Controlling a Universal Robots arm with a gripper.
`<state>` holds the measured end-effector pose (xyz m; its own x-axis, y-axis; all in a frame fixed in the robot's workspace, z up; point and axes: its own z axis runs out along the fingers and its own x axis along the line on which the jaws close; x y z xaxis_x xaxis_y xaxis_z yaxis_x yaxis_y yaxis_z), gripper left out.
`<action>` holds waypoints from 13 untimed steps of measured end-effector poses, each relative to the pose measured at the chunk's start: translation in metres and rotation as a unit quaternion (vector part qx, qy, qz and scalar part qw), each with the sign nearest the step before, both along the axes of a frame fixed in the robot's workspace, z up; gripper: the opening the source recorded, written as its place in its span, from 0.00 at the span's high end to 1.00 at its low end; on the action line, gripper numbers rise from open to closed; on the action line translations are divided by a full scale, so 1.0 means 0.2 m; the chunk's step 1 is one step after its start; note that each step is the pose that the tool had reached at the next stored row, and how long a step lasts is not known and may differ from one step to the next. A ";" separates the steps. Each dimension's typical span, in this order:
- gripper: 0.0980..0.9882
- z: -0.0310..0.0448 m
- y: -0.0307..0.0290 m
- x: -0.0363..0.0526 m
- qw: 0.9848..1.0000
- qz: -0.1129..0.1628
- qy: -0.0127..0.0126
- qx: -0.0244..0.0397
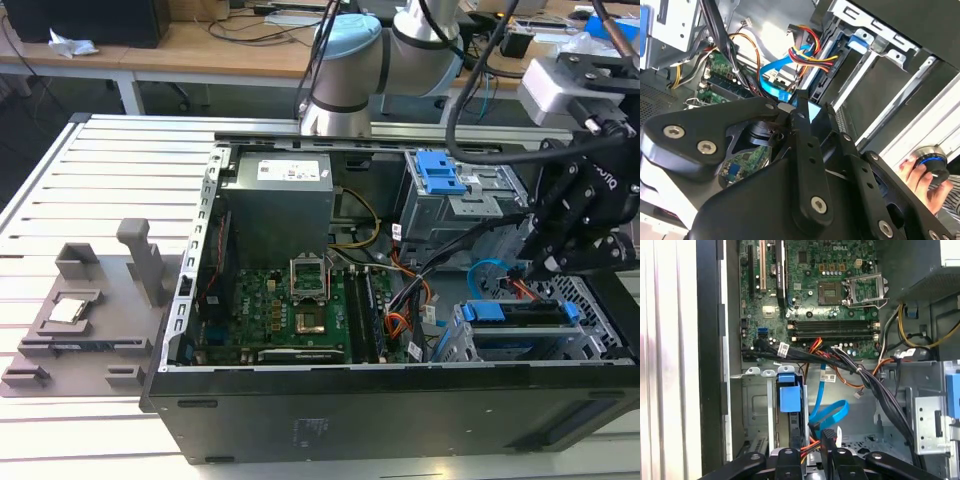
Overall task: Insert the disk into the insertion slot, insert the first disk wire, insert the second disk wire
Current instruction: 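Insert the second disk wire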
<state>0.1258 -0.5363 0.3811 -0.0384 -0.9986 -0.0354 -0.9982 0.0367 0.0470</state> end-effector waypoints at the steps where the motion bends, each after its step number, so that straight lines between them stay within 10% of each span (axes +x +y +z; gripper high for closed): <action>1: 0.77 -0.003 0.002 -0.003 1.000 0.005 0.000 0.000; 7: 0.77 -0.020 0.026 -0.015 0.999 0.043 0.000 0.000; 13: 0.77 -0.040 0.037 -0.018 0.995 0.103 0.000 0.000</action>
